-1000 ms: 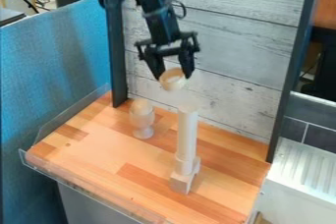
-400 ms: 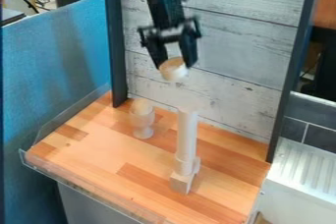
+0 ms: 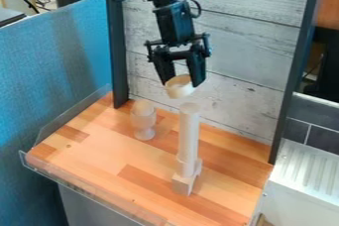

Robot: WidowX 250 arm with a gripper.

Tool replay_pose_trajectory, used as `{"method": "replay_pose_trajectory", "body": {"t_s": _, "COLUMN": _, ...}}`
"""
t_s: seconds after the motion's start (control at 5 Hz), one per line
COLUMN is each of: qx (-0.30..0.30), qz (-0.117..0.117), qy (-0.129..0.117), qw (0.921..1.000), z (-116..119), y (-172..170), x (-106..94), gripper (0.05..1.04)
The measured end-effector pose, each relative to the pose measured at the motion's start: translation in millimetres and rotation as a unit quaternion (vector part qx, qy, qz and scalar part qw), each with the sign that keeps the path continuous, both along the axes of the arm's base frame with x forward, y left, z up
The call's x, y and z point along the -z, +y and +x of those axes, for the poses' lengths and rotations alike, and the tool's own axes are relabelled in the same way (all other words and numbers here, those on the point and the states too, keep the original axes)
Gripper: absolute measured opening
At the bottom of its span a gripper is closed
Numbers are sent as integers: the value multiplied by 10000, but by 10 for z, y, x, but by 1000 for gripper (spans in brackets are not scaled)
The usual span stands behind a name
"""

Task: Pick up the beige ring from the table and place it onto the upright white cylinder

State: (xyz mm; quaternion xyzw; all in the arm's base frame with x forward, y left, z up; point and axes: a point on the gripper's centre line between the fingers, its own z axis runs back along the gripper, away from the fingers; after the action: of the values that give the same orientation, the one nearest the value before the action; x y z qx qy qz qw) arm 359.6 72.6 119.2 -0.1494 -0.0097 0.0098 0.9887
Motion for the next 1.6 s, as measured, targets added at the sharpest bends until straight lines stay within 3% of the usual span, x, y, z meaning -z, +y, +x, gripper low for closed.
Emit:
{"method": "replay_pose_trajectory", "body": {"t_s": 0.6, "qx": 17, "qz": 70, "qy": 37, "qw": 10000, "z": -6, "y": -43, "x": 46, "gripper": 753}}
{"method": "replay_pose_trajectory", "body": {"t_s": 1.0, "qx": 55, "qz": 77, "qy": 213, "qw": 9997, "z": -84, "y": -89, "x": 168, "gripper": 753}}
{"method": "replay_pose_trajectory", "body": {"t_s": 1.6, "qx": 125, "qz": 133, "qy": 77, "qw": 9998, "z": -55, "y": -169, "x": 162, "gripper": 753}}
